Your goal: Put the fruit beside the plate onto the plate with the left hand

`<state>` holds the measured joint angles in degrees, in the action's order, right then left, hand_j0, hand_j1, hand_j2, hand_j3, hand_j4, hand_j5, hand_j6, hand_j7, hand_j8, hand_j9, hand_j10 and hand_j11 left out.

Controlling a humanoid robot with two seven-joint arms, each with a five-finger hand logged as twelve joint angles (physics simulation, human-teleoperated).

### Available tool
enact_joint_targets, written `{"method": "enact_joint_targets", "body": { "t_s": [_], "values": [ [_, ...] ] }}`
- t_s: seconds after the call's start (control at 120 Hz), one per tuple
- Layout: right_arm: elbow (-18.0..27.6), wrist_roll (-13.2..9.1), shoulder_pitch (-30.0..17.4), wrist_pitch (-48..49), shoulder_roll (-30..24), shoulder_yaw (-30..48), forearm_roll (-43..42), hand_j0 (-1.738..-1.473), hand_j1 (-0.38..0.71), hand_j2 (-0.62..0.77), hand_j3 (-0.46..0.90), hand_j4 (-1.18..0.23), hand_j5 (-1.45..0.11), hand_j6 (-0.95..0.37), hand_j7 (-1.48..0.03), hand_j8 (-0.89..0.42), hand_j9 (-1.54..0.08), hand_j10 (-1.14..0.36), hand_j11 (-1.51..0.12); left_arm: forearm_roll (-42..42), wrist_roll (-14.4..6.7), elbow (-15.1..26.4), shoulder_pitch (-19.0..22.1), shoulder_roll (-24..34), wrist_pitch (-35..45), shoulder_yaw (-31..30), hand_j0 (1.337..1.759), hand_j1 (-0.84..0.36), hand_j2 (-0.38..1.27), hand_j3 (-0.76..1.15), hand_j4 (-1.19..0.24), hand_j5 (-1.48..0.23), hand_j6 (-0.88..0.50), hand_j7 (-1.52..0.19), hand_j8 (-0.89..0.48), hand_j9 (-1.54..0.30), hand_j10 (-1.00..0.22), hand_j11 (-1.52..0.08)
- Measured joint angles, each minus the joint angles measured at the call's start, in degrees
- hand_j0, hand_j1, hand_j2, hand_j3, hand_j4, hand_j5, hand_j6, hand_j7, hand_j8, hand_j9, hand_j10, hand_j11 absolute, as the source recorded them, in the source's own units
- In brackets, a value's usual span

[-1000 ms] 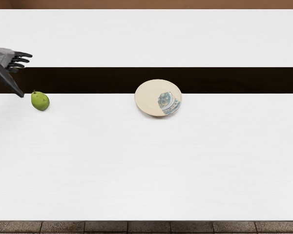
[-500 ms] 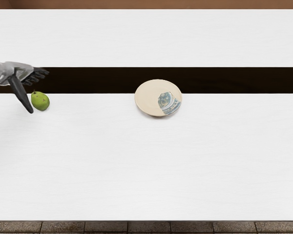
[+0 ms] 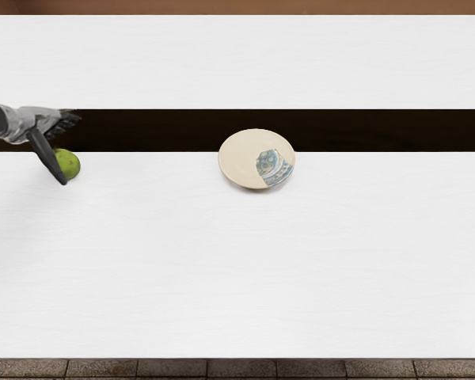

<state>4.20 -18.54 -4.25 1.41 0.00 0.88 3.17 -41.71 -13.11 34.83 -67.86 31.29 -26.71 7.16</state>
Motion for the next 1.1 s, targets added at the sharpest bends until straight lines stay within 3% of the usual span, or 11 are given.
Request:
{"method": "enact_joint_targets", "body": {
  "t_s": [0.358, 1.1],
  "values": [
    [0.01, 0.0, 0.01, 0.0, 0.0, 0.0, 0.0, -1.658, -0.35, 0.0, 0.0, 0.0, 0.0, 0.0, 0.0, 0.0, 0.0, 0.0, 0.0, -0.08, -1.55, -5.08, 1.15, -2.55, 3.99, -0.55, 1.658, 0.34, 0.0, 0.0, -0.01, -0.01, -0.01, -0.01, -0.01, -0.01, -0.01, -0.01],
    [0.02, 0.0, 0.01, 0.0, 0.0, 0.0, 0.0, -1.658, -0.35, 0.0, 0.0, 0.0, 0.0, 0.0, 0.0, 0.0, 0.0, 0.0, 0.0, 0.03, -1.23, -4.04, 2.29, -4.55, 7.98, -0.56, 1.658, 0.16, 0.03, 0.0, -0.16, -0.21, -0.17, -0.21, -0.16, -0.21, -0.16, -0.21]
  ]
}}
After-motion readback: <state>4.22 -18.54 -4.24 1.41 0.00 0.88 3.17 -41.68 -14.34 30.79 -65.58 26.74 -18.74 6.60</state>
